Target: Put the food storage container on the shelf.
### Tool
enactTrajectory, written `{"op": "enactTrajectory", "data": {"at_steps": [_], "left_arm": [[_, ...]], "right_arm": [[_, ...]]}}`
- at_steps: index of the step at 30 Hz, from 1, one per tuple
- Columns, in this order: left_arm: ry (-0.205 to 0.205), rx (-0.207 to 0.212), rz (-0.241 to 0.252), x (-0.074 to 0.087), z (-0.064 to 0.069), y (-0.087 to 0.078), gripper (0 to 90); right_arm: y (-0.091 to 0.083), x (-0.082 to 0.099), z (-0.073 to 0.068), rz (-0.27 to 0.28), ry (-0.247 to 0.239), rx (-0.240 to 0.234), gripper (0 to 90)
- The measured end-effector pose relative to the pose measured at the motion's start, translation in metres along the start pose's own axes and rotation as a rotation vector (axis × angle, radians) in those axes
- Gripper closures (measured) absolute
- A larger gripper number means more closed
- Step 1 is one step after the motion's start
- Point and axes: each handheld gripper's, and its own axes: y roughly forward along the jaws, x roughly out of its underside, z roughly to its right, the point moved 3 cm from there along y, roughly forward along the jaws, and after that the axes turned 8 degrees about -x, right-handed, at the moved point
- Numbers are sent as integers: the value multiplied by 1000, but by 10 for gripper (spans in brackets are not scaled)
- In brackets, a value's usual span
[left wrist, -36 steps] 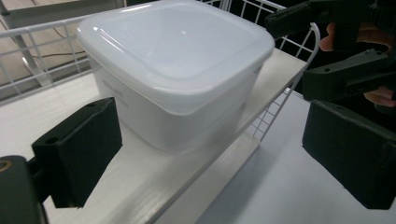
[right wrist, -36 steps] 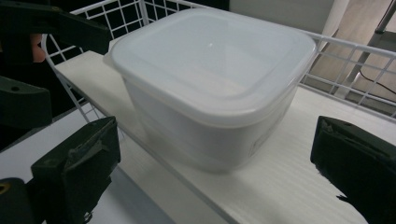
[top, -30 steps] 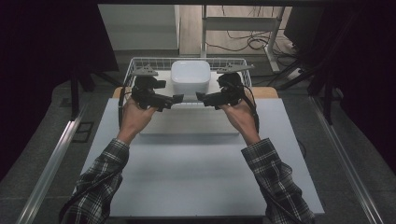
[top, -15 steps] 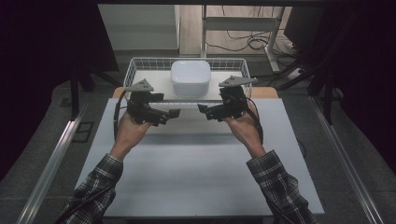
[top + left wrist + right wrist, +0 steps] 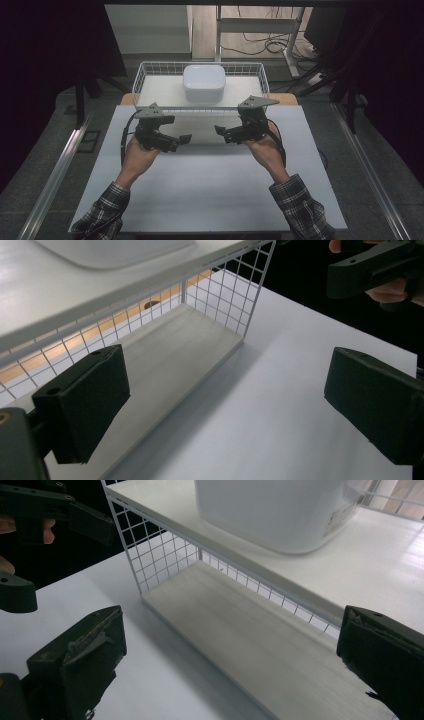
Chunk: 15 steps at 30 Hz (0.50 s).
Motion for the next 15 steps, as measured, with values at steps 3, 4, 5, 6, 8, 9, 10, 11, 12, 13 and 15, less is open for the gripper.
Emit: {"op": "enactTrajectory", "data": {"at_steps": [3, 4, 5, 6, 8, 9, 10, 11, 12, 13, 15], "left_arm": [[2, -3, -3, 6, 2, 0, 41], [2, -2, -3, 7, 3, 0, 41], [-1, -1, -3, 10, 4, 0, 41], [-2, -3, -4, 12, 4, 0, 44], [-3, -2, -4, 16, 5, 0, 45], [-9, 2, -5, 21, 6, 1, 45], [-9, 2, -5, 21, 6, 1, 46], [-13, -1, -9, 26, 7, 1, 46], [-16, -1, -11, 29, 8, 1, 46], [-16, -1, -11, 29, 8, 1, 47], [-20, 2, -14, 33, 9, 2, 48]], "right_arm": [[-1, 6, -1, 3, 3, -4, 0], [-1, 6, -1, 3, 3, -4, 0], [-2, 8, -1, 2, 1, -4, 0], [-2, 13, -3, 1, 3, -5, 0], [-2, 17, -4, 0, -1, -6, 0], [-2, 19, -5, -2, -1, -8, 0], [-2, 19, -5, -2, -1, -8, 0], [-1, 24, -7, -7, -8, -10, 0], [-1, 25, -7, -10, -9, -9, 0], [-1, 27, -8, -11, -12, -9, 0], [0, 31, -10, -12, -12, -13, 0]]}}
